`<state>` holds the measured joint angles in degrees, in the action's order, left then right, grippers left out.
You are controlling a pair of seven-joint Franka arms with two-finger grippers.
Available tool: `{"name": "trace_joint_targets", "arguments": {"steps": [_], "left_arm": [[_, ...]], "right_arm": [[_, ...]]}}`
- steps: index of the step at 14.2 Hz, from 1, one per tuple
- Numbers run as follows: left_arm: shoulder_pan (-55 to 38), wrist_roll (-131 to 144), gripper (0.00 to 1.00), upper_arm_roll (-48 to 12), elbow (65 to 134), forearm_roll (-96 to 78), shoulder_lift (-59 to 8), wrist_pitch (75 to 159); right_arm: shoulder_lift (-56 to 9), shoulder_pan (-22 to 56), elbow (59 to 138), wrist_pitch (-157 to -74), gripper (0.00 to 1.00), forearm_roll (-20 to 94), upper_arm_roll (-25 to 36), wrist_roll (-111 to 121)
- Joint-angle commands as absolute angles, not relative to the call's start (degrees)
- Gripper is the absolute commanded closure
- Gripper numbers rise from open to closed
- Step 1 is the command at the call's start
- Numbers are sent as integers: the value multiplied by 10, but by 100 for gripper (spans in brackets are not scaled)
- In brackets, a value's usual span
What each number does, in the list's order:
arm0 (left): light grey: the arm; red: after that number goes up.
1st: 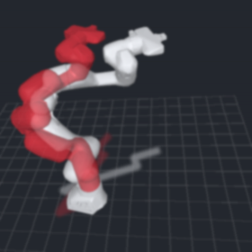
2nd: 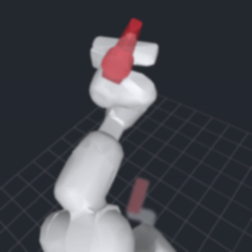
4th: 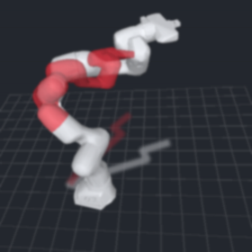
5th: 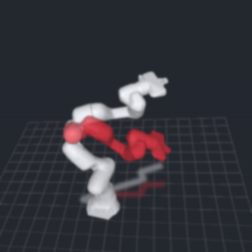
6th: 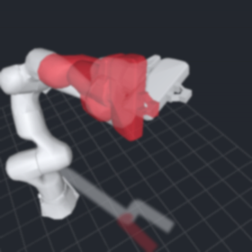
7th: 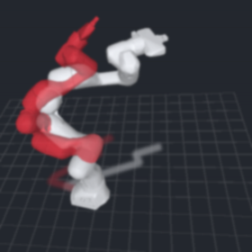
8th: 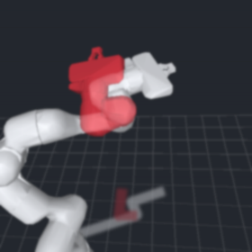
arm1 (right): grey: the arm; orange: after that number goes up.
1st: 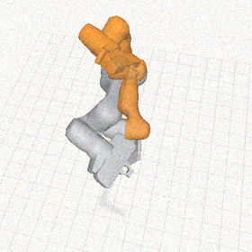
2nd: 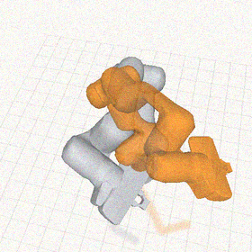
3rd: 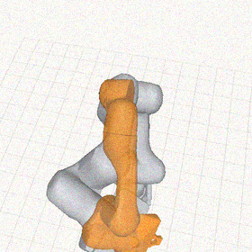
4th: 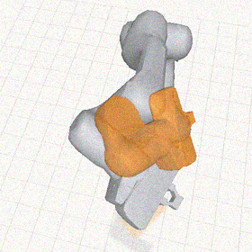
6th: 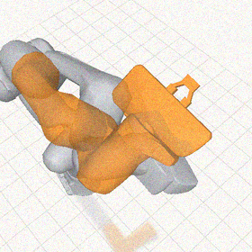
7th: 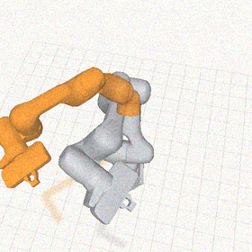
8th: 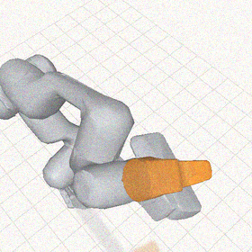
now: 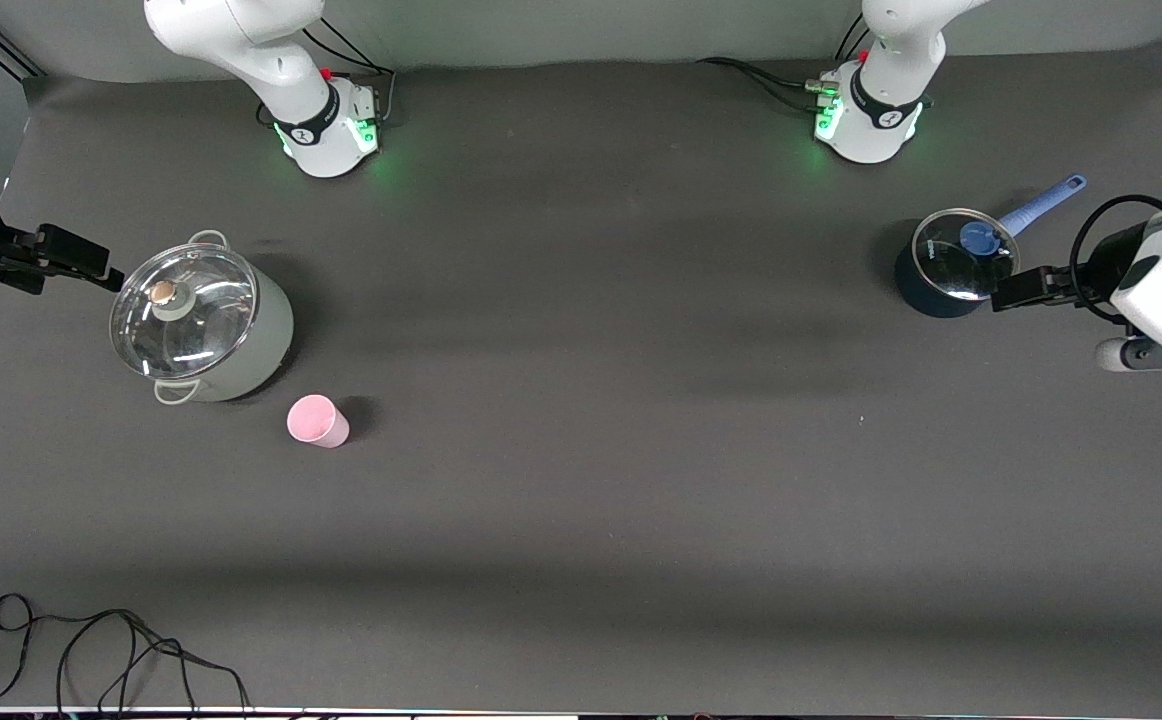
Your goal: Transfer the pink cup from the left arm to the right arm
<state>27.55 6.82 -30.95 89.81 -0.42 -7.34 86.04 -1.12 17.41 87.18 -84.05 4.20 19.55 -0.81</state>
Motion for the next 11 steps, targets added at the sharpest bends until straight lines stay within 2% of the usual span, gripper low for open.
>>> {"name": "trace_joint_targets", "arguments": {"steps": [1,6,7,9,11], "left_arm": [[269,76,0,-312,924,20,-48,889],[267,41,0,-305,975,13,-11,937],[247,40,0,-277,973,12,-10,937],[143,34,0,-171,970,11,-10,936],[53,7,0,-83,962,10,-11,933]], "right_arm": [[-17,179,856,-826,0,29,198,3],[-9,151,867,-827,0,24,184,5],[-7,118,868,-827,0,23,148,6],[0,35,872,-827,0,23,66,6],[4,8,879,-827,0,22,36,5]]}}
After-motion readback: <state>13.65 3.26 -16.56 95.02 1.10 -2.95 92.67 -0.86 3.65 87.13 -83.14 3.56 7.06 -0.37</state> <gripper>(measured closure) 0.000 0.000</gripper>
